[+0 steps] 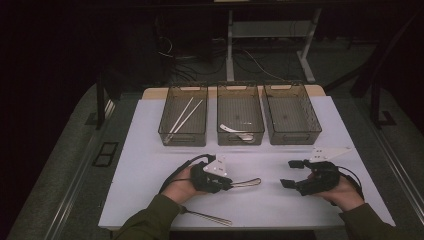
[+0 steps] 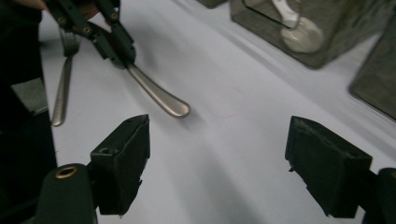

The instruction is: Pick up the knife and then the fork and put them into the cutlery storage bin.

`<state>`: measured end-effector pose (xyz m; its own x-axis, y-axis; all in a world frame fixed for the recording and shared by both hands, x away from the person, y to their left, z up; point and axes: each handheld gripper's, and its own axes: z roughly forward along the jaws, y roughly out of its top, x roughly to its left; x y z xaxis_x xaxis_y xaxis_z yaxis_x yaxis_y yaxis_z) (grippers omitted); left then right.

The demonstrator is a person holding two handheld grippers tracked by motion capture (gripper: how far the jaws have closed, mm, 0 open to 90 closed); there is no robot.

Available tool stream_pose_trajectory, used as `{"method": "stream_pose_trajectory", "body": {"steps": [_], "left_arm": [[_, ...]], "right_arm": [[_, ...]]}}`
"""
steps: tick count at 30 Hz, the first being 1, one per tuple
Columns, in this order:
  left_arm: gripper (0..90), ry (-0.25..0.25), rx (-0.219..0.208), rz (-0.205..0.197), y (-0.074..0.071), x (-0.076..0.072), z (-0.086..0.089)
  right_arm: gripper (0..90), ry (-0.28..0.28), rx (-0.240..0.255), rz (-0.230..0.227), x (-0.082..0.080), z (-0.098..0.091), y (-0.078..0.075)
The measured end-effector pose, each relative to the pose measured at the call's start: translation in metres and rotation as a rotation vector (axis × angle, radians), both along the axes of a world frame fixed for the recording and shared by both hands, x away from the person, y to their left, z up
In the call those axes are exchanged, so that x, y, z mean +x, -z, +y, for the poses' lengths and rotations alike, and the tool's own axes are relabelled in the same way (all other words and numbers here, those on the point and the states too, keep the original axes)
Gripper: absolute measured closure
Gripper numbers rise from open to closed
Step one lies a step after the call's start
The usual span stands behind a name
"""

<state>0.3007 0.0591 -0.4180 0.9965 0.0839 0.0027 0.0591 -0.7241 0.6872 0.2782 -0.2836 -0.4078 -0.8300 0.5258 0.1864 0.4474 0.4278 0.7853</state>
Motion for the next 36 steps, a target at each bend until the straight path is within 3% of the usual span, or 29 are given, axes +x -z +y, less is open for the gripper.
{"method": "stream_pose_trajectory", "body": {"steps": [6,10,14,19,25,36], "left_arm": [[79.4,0.024,-0.017,-0.004,-0.009,0.003,-0.002],[79.4,0.047,-0.021,-0.004,-0.014,0.003,-0.007],[79.4,0.078,-0.023,-0.023,-0.018,0.005,-0.013],[79.3,0.108,-0.029,-0.043,-0.025,0.007,-0.019],[79.3,0.121,-0.025,-0.044,-0.027,0.009,-0.023],[79.3,0.128,-0.016,-0.037,-0.026,0.007,-0.025]], "right_arm": [[27.3,-0.127,-0.001,-0.006,0.011,0.024,-0.006],[33.3,-0.249,-0.021,0.005,0.019,0.049,-0.009],[35.6,-0.331,-0.083,-0.009,0.026,0.074,-0.009],[46.1,-0.435,-0.172,-0.031,0.034,0.096,-0.005],[59.2,-0.478,-0.238,-0.035,0.038,0.109,-0.002],[76.7,-0.527,-0.254,-0.026,0.036,0.115,-0.001]]}}
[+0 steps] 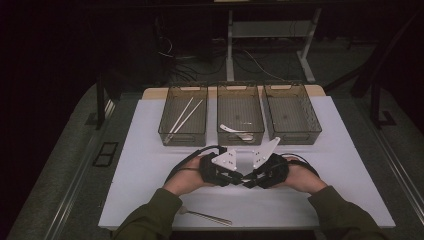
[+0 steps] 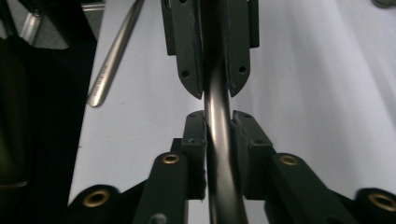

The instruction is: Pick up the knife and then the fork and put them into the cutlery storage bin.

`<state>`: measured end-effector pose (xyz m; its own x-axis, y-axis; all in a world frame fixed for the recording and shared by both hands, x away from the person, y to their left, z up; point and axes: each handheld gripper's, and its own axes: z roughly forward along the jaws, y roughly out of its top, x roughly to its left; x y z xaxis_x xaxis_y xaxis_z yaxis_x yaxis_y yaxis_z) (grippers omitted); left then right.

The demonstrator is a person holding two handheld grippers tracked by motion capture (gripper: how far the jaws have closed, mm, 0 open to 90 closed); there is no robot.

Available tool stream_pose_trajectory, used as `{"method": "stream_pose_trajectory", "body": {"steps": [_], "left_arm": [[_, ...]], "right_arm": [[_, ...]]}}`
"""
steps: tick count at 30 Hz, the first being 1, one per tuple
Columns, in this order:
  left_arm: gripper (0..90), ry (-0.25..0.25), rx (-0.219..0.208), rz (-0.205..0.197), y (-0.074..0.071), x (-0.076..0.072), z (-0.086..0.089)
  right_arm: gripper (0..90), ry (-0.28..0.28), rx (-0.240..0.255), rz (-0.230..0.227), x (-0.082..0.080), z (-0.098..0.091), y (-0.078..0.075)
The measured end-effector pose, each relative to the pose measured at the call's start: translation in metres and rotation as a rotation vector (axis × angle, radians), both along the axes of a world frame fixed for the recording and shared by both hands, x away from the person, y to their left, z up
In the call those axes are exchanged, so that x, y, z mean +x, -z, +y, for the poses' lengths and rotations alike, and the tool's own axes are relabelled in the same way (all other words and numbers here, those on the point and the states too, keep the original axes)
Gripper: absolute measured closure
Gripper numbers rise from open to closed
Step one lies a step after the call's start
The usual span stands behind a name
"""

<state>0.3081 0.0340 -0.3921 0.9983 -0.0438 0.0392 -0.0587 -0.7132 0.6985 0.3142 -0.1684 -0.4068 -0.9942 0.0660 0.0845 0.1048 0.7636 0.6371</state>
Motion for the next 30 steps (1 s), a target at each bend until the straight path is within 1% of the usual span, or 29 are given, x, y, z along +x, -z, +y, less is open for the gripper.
{"method": "stream_pose_trajectory", "body": {"steps": [1,5,6,7,8,9,10,11,12,13,14,17,18,21,22,23,25,26,30], "left_arm": [[79.3,0.003,0.001,0.006,0.000,0.000,0.000],[78.9,0.010,0.002,-0.009,0.001,0.002,0.000],[78.2,-0.004,-0.003,-0.010,0.001,0.002,0.001],[77.2,-0.012,-0.016,-0.023,0.000,0.003,0.002],[72.3,-0.029,-0.042,-0.028,-0.003,0.005,0.004],[68.6,-0.046,-0.066,-0.021,-0.005,0.005,0.007],[65.3,-0.070,-0.086,-0.027,-0.009,0.005,0.011],[60.7,-0.096,-0.115,-0.030,-0.012,0.005,0.016],[57.4,-0.108,-0.137,-0.028,-0.016,0.006,0.021],[56.5,-0.122,-0.162,-0.024,-0.019,0.007,0.027],[55.1,-0.139,-0.186,-0.012,-0.021,0.007,0.032],[52.5,-0.191,-0.233,0.013,-0.023,0.005,0.050],[51.9,-0.208,-0.242,0.016,-0.023,0.004,0.056],[48.1,-0.264,-0.246,0.026,-0.021,0.002,0.070],[46.6,-0.286,-0.251,0.028,-0.020,0.002,0.075],[45.7,-0.303,-0.252,0.035,-0.018,0.001,0.078],[43.6,-0.342,-0.242,0.036,-0.014,-0.001,0.085],[42.5,-0.354,-0.239,0.045,-0.012,-0.002,0.088],[39.7,-0.407,-0.225,0.059,-0.003,-0.008,0.099]], "right_arm": [[77.3,-0.002,-0.006,-0.004,-0.001,0.000,0.000],[77.9,-0.005,-0.008,-0.006,-0.001,0.001,0.001],[78.0,-0.001,-0.006,-0.008,-0.001,0.000,0.001],[78.1,0.009,0.003,-0.003,0.000,0.000,0.001],[78.1,0.022,0.014,0.008,0.000,-0.001,0.002],[78.1,0.024,0.014,0.010,0.001,-0.002,0.002],[78.1,0.030,-0.009,-0.010,0.003,-0.003,0.003],[78.1,0.036,-0.007,-0.012,0.004,-0.005,0.004],[78.1,0.044,-0.001,-0.003,0.006,-0.007,0.005],[78.1,0.059,0.003,-0.003,0.007,-0.010,0.005],[78.1,0.071,0.007,-0.004,0.008,-0.012,0.004],[78.1,0.110,0.028,-0.009,0.012,-0.022,0.001],[78.1,0.121,0.035,-0.019,0.014,-0.027,-0.001],[78.1,0.171,0.051,-0.025,0.017,-0.041,-0.007],[78.1,0.199,0.065,-0.014,0.018,-0.045,-0.009],[78.1,0.207,0.070,-0.023,0.020,-0.050,-0.012],[78.1,0.248,0.078,-0.032,0.022,-0.058,-0.016],[78.1,0.274,0.095,-0.021,0.023,-0.062,-0.019],[78.1,0.351,0.132,-0.027,0.031,-0.082,-0.028]]}}
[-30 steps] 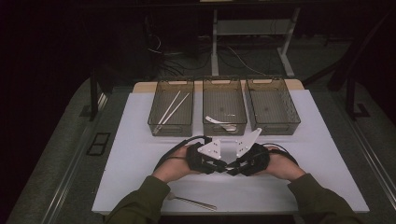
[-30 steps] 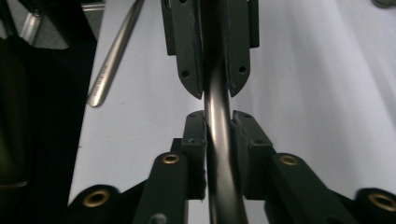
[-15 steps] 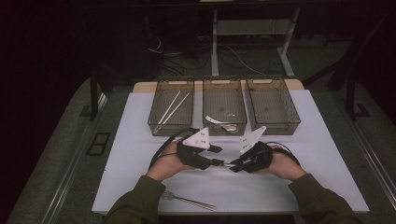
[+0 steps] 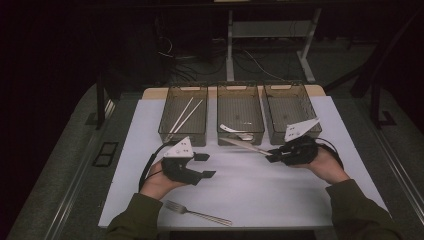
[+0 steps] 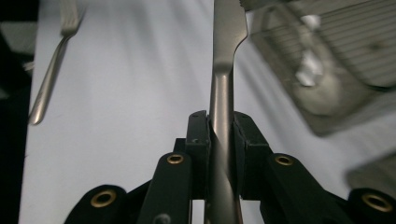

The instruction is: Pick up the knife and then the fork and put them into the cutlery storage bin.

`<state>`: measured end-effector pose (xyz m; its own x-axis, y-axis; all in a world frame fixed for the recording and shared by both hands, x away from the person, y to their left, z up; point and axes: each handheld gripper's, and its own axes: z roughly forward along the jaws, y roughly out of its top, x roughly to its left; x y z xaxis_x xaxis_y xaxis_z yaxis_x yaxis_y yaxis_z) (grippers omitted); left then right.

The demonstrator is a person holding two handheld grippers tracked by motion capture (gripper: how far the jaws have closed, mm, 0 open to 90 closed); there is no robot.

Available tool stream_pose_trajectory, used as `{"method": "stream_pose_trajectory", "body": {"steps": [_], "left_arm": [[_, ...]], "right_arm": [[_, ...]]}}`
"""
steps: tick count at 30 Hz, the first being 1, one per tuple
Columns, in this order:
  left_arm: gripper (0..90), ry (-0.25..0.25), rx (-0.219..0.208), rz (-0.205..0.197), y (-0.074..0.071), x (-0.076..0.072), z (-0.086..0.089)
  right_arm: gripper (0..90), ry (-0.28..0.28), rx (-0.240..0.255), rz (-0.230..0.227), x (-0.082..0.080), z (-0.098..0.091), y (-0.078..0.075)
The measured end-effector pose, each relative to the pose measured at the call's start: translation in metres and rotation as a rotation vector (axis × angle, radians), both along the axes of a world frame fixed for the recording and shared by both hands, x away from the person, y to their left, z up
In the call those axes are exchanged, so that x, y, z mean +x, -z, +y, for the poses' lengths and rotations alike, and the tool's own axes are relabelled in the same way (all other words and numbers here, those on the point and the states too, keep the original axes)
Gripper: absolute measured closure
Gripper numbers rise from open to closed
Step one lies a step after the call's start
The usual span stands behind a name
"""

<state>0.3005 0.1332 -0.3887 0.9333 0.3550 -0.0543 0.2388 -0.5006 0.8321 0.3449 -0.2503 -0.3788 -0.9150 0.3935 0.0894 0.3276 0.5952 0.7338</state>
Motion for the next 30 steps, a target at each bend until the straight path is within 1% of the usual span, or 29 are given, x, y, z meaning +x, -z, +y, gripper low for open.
{"method": "stream_pose_trajectory", "body": {"steps": [3,6,7,9,10,12,14,15,16,17,18,19,20,22,23,25,28,30], "left_arm": [[36.3,-0.030,-0.001,0.018,0.006,-0.003,0.008],[33.8,-0.047,0.010,0.024,0.012,-0.006,0.013],[32.1,-0.056,0.008,0.024,0.014,-0.007,0.014],[29.8,-0.068,0.006,0.026,0.016,-0.009,0.017],[28.6,-0.079,-0.006,0.027,0.017,-0.010,0.018],[26.8,-0.085,-0.006,0.028,0.019,-0.012,0.021],[25.0,-0.095,-0.001,0.025,0.021,-0.014,0.024],[24.1,-0.104,-0.007,0.031,0.022,-0.015,0.025],[23.2,-0.105,-0.004,0.026,0.022,-0.016,0.027],[21.7,-0.110,-0.007,0.027,0.022,-0.017,0.028],[20.8,-0.110,-0.010,0.028,0.023,-0.018,0.029],[20.3,-0.118,-0.016,0.031,0.023,-0.019,0.029],[19.4,-0.119,-0.012,0.026,0.023,-0.019,0.030],[18.9,-0.120,-0.019,0.032,0.023,-0.019,0.032],[18.9,-0.119,-0.015,0.032,0.023,-0.019,0.032],[18.8,-0.116,-0.015,0.034,0.023,-0.019,0.032],[18.8,-0.113,-0.015,0.031,0.024,-0.019,0.031],[18.7,-0.110,-0.014,0.032,0.023,-0.019,0.031]], "right_arm": [[78.1,0.064,0.014,-0.012,0.008,-0.015,-0.006],[78.1,0.136,0.018,-0.025,0.017,-0.030,-0.012],[78.1,0.161,0.020,-0.026,0.021,-0.035,-0.013],[78.1,0.215,0.016,-0.029,0.028,-0.044,-0.016],[78.1,0.245,0.012,-0.033,0.032,-0.049,-0.017],[78.1,0.313,0.001,-0.040,0.041,-0.059,-0.019],[78.1,0.382,-0.011,-0.032,0.051,-0.068,-0.020],[78.1,0.412,-0.019,-0.032,0.057,-0.072,-0.020],[78.0,0.441,-0.026,-0.022,0.062,-0.075,-0.020],[78.0,0.465,-0.035,-0.021,0.068,-0.077,-0.019],[78.1,0.497,-0.042,-0.007,0.075,-0.080,-0.018],[78.0,0.514,-0.048,0.000,0.080,-0.081,-0.017],[78.0,0.533,-0.059,0.009,0.085,-0.082,-0.015],[78.0,0.576,-0.091,0.026,0.096,-0.083,-0.011],[78.0,0.594,-0.101,0.036,0.102,-0.083,-0.008],[78.0,0.628,-0.106,0.062,0.110,-0.082,-0.003],[78.0,0.668,-0.127,0.087,0.120,-0.077,0.005],[77.9,0.682,-0.139,0.109,0.125,-0.073,0.009]]}}
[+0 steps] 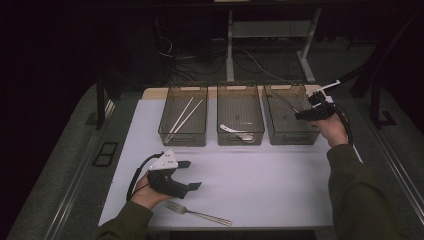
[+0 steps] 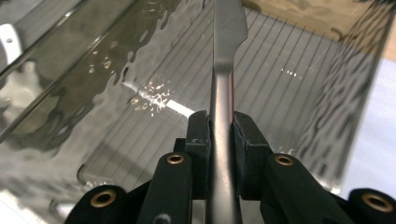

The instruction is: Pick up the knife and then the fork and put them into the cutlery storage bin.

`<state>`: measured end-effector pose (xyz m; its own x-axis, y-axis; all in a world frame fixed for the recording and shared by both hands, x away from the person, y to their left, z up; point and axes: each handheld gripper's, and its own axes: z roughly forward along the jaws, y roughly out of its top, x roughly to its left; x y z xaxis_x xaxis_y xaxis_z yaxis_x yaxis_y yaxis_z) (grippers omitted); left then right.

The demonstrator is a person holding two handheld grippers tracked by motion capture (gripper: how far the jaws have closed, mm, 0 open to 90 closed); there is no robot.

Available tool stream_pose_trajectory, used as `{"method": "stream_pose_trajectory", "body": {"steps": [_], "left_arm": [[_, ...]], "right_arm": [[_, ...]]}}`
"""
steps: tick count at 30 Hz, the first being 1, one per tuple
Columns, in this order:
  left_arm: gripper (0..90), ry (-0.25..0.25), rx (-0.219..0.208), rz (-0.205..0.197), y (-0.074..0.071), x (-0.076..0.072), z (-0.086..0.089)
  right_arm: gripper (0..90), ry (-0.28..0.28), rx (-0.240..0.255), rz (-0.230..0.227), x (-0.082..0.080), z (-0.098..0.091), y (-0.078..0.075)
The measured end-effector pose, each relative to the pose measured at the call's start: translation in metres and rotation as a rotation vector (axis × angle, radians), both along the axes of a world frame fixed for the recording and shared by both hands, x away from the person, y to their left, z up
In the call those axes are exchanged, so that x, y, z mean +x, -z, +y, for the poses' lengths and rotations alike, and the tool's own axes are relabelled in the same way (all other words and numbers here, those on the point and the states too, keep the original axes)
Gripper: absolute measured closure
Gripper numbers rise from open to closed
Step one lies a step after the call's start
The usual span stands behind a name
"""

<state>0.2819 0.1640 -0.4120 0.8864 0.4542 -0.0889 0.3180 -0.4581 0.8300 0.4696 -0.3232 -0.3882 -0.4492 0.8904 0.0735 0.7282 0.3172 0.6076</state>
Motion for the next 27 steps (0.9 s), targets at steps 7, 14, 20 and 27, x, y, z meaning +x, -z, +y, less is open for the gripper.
{"method": "stream_pose_trajectory", "body": {"steps": [7,14,20,27], "left_arm": [[18.6,0.003,-0.003,0.004,0.000,0.001,0.001],[18.5,0.003,-0.003,0.002,-0.001,0.000,0.002],[18.5,0.006,-0.001,0.005,-0.001,0.000,0.001],[18.9,0.019,0.006,0.004,-0.001,0.000,0.000]], "right_arm": [[77.7,0.014,-0.021,0.025,0.006,0.008,0.011],[61.0,0.034,0.025,-0.020,0.006,0.006,0.008],[44.9,0.029,0.091,-0.050,0.000,0.000,-0.003],[32.7,-0.027,0.185,-0.106,-0.023,-0.004,-0.015]]}}
